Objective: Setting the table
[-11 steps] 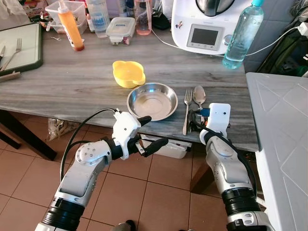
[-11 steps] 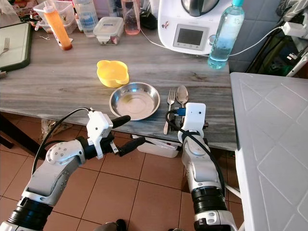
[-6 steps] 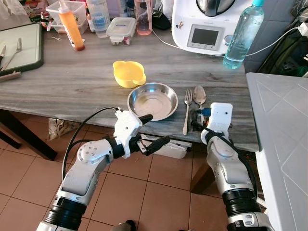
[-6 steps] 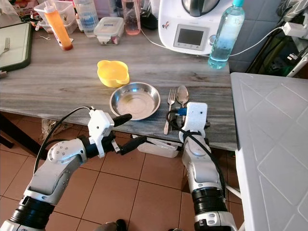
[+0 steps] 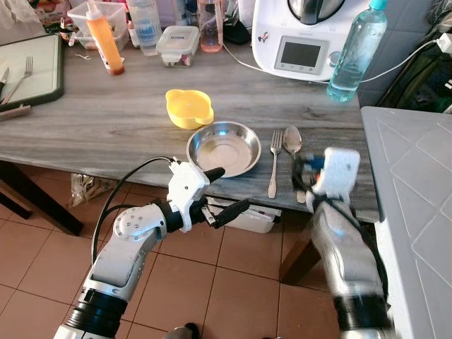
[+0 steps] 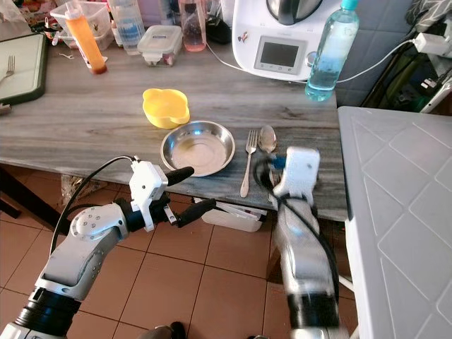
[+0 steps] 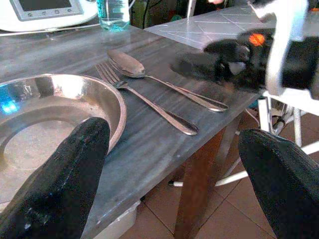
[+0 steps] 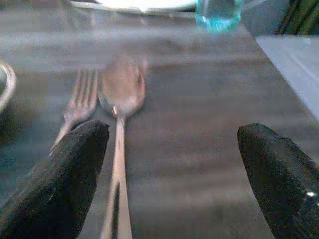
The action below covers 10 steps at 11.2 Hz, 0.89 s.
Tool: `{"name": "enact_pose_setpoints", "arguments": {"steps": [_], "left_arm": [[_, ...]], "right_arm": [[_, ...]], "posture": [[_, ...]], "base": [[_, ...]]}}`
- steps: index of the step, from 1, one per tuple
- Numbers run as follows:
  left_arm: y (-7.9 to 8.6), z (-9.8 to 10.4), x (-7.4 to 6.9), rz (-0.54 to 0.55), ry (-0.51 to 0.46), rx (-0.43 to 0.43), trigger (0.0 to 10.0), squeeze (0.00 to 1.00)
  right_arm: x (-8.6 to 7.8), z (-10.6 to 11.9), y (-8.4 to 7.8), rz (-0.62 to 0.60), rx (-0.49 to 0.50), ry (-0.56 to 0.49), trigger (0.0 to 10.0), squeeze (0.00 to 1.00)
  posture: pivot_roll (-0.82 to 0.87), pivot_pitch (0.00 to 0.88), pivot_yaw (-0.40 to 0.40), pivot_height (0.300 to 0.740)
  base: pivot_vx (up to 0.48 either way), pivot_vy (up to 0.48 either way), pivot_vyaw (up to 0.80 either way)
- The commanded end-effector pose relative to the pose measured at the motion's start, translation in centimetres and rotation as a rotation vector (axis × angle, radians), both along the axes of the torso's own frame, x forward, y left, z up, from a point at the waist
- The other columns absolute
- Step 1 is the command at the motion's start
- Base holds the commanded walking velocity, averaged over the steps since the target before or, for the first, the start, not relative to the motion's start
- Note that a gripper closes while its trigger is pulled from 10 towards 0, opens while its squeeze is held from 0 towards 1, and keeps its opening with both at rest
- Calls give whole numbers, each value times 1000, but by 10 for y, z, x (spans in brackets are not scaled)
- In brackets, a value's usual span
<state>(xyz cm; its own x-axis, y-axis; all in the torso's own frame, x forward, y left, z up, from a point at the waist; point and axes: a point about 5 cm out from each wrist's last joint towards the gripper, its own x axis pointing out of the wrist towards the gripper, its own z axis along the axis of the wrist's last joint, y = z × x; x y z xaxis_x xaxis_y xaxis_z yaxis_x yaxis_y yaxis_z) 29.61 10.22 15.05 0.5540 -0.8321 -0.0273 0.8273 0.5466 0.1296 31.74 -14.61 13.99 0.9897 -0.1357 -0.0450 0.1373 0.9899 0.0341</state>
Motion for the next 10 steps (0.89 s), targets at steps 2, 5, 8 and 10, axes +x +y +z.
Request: {"name": "enact_pose_setpoints", "arguments": {"steps": [2,5,8,10], "left_arm": [[-1,-2,-1,-4,2,16,10000,0],[2,-2,-3,-31,20,22,10000,0],[8,-1,-7,-82,44,36,10000,0],[9,-2,-8,-88,45,47,10000,0]], "right_arm": [[-11,6,3,2,-11,5,10000,1000],[-30,4,-3,-18,-18,44,10000,1000],[-47,-6,-14,-42,-27,109,10000,1000],[-50,-11,-15,-39,-11,136,10000,1000]], "posture": [[135,160,30,740],[128,161,30,740],[132,157,35,740],[133,156,40,740]], "base": [[0,0,0],[0,0,0],[0,0,0],[0,0,0]]}}
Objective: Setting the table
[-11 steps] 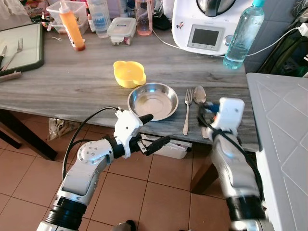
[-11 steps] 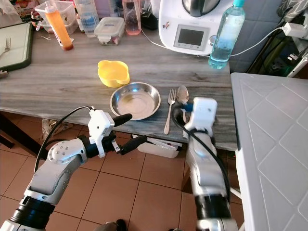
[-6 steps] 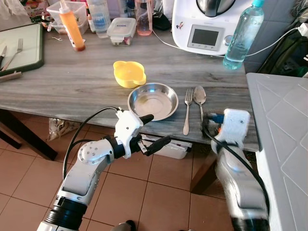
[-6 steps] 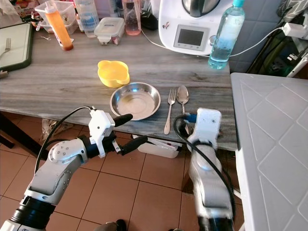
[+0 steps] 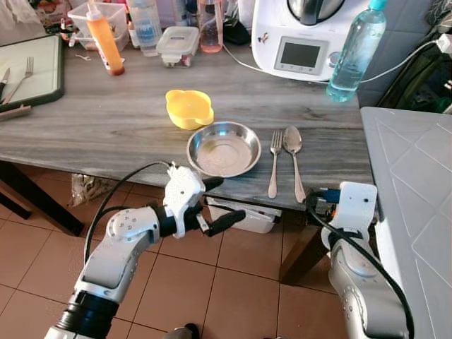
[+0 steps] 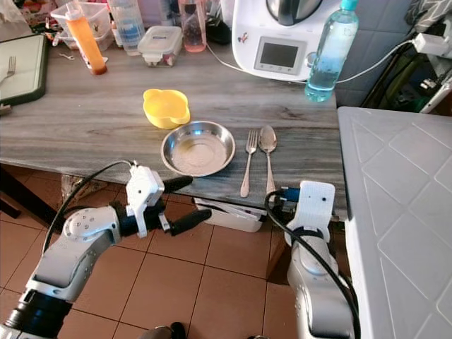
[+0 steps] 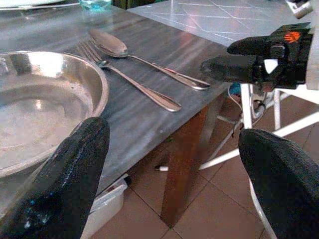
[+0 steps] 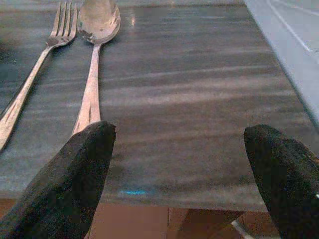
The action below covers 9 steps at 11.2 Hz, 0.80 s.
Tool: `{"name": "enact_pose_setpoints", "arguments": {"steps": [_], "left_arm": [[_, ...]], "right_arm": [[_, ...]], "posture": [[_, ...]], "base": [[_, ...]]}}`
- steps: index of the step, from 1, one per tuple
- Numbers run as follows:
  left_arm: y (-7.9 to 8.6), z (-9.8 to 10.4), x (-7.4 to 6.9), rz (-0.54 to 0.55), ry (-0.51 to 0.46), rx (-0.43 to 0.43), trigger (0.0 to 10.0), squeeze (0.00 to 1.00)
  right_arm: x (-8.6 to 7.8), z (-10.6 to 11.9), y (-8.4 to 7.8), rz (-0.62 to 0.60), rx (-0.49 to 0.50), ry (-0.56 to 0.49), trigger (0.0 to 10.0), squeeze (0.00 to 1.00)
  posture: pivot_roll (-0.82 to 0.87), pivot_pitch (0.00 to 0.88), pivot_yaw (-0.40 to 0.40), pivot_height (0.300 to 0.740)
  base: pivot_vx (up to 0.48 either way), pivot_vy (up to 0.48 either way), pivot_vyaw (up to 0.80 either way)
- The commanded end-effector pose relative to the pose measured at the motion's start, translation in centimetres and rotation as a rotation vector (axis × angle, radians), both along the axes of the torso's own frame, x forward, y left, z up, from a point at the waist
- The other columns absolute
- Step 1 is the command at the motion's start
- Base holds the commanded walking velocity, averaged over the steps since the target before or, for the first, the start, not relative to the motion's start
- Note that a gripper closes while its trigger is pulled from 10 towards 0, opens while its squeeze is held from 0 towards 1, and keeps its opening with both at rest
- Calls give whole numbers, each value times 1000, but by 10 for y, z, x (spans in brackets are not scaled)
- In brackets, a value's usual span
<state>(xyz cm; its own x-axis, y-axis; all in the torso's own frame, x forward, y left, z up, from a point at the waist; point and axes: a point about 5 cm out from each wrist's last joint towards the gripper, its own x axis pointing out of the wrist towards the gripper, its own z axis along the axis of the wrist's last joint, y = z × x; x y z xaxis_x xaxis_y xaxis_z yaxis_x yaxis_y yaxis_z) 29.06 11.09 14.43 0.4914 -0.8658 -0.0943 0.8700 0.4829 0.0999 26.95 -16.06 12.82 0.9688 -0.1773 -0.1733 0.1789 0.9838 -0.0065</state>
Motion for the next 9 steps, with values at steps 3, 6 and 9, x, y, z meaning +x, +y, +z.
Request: {"name": "enact_pose_setpoints", "arguments": {"steps": [3,6,9], "left_arm": [[1,4,-2,-19,-12,10,10000,0],[0,3,-4,-24,-8,11,10000,0],[-2,3,-4,-27,-5,11,10000,0]], "right_arm": [[-1,3,-4,-27,-24,1,10000,1000],[1,-2,-9,-40,-33,24,10000,1000],[8,-5,-8,-34,-40,46,10000,1000]], "posture": [[139,160,38,740],[140,162,40,740],[138,167,42,740]], "base": [[0,0,0],[0,0,0],[0,0,0]]}}
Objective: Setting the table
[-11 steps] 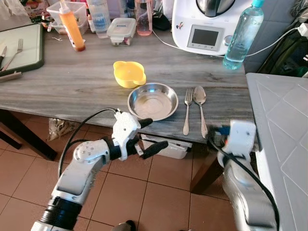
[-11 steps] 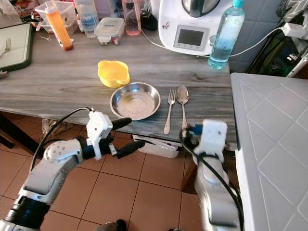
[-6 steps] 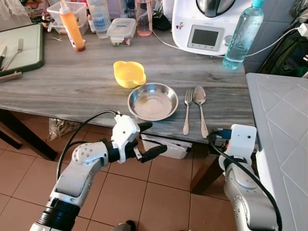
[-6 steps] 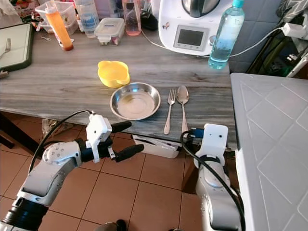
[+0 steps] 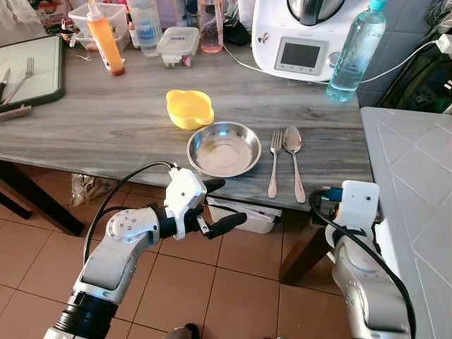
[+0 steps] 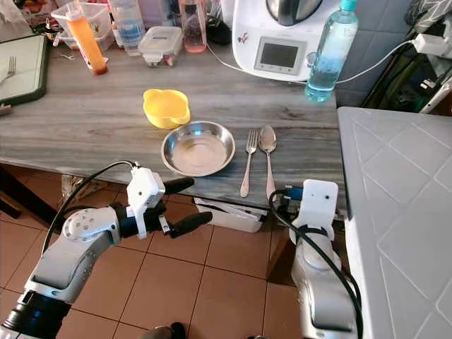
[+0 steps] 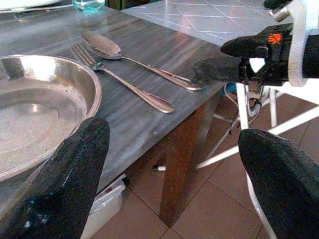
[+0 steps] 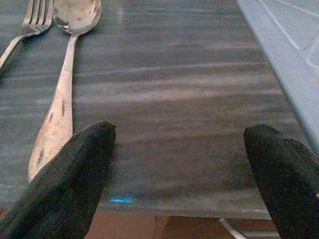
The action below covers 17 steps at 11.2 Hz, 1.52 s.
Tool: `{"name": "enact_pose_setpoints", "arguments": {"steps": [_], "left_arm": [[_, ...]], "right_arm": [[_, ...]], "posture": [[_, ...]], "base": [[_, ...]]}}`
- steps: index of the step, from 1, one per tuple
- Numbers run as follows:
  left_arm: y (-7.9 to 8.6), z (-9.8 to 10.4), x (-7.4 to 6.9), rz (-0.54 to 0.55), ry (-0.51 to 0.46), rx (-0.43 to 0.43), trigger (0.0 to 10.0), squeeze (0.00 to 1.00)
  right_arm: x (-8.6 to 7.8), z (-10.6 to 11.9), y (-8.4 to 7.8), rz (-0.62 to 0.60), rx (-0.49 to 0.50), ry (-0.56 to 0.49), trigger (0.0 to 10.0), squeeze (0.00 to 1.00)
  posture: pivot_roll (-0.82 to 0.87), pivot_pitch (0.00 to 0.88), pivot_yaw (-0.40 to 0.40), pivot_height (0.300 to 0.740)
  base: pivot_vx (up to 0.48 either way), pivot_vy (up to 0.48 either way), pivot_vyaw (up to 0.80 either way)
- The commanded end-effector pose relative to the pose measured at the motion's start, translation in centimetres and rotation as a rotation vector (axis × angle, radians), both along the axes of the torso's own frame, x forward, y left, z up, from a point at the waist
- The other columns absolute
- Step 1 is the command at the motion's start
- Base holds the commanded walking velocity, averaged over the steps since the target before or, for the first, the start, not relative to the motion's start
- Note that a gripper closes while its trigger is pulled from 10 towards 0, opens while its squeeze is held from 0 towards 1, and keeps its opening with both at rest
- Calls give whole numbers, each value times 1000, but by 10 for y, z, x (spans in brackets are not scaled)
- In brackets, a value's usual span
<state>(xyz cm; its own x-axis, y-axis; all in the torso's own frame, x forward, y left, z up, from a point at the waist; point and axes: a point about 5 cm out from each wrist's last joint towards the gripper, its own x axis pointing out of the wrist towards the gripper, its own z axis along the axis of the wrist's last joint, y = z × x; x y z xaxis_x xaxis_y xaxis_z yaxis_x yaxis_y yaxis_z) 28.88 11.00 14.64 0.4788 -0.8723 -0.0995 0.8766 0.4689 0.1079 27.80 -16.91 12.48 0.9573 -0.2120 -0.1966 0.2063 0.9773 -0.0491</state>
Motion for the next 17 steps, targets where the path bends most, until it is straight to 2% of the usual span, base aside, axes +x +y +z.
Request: {"name": "enact_pose_setpoints", "arguments": {"steps": [1,5,9,17], "left_arm": [[-1,1,-3,-12,0,2,10000,0],[-1,1,-3,-9,-1,4,10000,0],[-2,1,-3,-9,1,4,10000,0],[-2,1,-1,-8,-1,6,10000,0]], "right_arm": [[1,-4,1,-1,3,21,10000,1000],[13,-7,11,37,31,32,10000,1000],[17,-6,20,67,45,28,10000,1000],[15,-10,19,67,54,34,10000,1000]], "posture": [[139,169,42,740],[146,173,44,740],[147,176,43,740],[144,173,48,740]], "base": [[0,0,0],[0,0,0],[0,0,0],[0,0,0]]}}
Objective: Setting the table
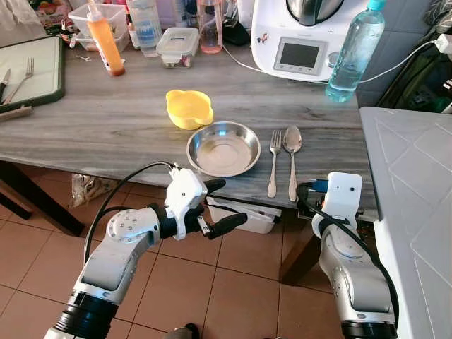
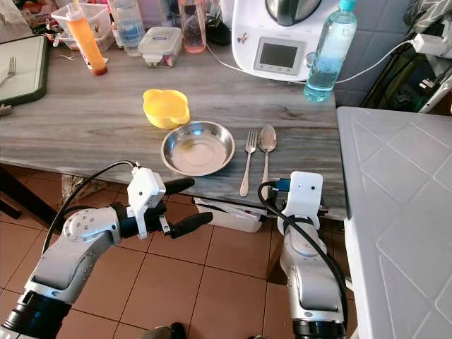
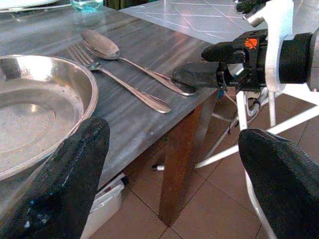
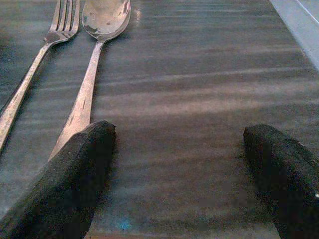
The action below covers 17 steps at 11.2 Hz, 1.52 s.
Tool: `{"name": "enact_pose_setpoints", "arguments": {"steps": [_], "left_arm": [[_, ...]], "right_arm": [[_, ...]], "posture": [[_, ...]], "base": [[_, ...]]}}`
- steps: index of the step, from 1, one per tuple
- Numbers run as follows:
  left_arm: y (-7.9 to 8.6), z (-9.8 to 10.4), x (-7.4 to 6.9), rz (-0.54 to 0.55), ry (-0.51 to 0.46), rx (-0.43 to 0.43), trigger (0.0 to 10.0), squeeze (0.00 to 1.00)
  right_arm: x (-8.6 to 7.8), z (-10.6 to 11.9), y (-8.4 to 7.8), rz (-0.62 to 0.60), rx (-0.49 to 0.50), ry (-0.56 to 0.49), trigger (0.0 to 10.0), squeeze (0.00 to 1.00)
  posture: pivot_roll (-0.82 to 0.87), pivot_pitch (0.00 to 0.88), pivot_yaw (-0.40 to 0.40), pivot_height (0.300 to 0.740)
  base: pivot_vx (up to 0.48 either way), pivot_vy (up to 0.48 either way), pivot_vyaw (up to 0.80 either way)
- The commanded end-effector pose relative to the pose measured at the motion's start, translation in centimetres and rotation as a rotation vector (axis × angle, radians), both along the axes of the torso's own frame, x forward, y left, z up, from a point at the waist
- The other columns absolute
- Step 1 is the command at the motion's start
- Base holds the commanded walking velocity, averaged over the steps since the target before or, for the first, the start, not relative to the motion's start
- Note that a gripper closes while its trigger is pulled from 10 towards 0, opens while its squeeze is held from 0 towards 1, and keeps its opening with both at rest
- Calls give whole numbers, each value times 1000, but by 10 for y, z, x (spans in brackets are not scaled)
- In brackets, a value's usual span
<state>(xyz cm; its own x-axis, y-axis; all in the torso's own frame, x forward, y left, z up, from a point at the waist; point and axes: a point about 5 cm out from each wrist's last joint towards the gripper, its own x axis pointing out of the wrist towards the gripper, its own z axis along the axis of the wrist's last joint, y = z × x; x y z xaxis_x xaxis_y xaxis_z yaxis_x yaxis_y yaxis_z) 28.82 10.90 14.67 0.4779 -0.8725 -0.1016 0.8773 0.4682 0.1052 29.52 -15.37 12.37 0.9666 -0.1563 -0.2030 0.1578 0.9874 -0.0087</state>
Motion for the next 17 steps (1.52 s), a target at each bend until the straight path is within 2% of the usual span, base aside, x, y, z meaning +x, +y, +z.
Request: {"name": "enact_pose_setpoints", "arguments": {"steps": [1,10,13,15,17], "left_arm": [[-2,0,-1,-6,-6,6,10000,0],[-3,0,-1,-5,-9,2,10000,0],[-4,1,-1,-6,-10,-1,10000,0],[-5,0,-1,-7,-11,-2,10000,0],[-6,0,0,-7,-13,-7,10000,0]], "right_arm": [[-2,-9,4,20,15,35,10000,1000],[-2,-10,5,32,25,32,10000,1000],[-7,3,-5,3,15,-26,10000,1000],[-16,14,-9,-10,-16,-75,10000,1000],[-27,26,-15,-33,-85,-159,10000,1000]], "posture": [[144,172,47,740],[143,168,46,740],[143,168,46,740],[134,159,45,740],[128,153,45,740]], "base": [[0,0,0],[0,0,0],[0,0,0],[0,0,0],[0,0,0]]}}
